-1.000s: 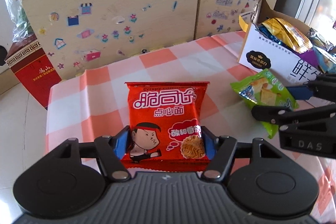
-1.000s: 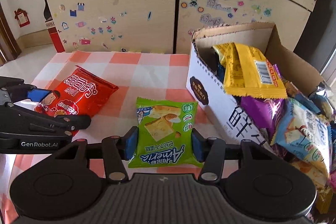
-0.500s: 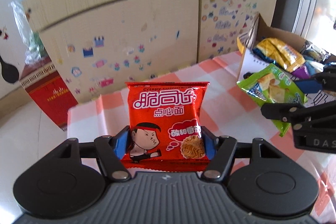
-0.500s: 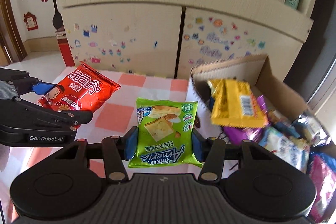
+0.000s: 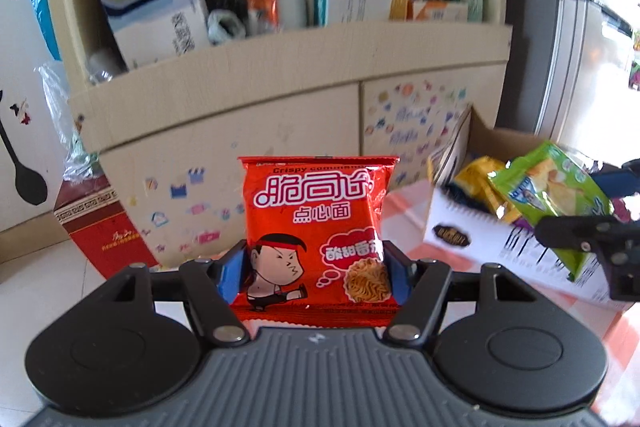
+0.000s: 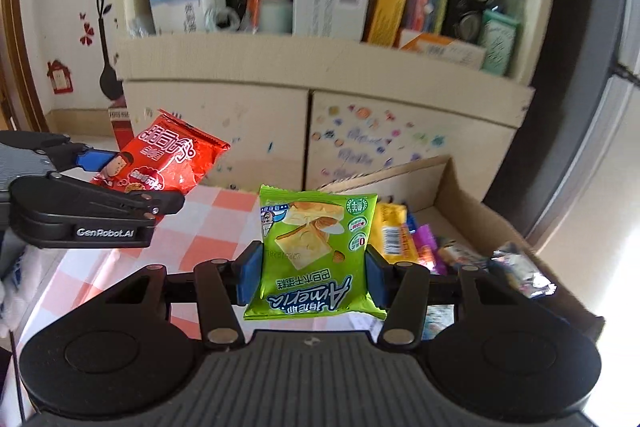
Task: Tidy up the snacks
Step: 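Carry the red bag and green packet over the cardboard box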
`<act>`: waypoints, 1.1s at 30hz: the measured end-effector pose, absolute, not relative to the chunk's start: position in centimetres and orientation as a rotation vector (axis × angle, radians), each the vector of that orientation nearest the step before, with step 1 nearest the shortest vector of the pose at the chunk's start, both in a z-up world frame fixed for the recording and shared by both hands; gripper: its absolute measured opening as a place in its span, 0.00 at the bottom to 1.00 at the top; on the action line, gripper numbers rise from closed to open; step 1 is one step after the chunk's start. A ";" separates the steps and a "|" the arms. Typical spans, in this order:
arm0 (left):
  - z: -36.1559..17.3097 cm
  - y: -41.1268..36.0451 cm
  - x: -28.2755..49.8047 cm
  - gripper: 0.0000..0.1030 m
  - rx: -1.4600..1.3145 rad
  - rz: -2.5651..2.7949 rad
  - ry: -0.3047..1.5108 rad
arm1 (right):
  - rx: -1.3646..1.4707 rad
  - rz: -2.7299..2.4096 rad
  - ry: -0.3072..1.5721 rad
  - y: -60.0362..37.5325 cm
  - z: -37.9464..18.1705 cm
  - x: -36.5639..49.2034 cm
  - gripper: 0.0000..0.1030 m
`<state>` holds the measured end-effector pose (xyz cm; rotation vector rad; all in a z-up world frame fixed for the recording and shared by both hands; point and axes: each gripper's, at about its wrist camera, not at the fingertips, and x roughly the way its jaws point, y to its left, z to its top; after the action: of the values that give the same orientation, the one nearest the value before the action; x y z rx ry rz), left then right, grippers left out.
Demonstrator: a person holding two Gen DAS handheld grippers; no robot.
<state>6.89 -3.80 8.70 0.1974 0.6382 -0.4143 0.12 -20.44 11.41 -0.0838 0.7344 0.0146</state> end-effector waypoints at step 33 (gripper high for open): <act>10.8 -14.3 6.6 0.66 0.070 -0.554 0.541 | 0.085 -0.213 0.604 -31.3 15.3 -2.7 0.57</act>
<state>6.57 -14.30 10.79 0.0696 0.5406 -0.5542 -2.73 -31.30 15.31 0.0851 0.6039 -0.2126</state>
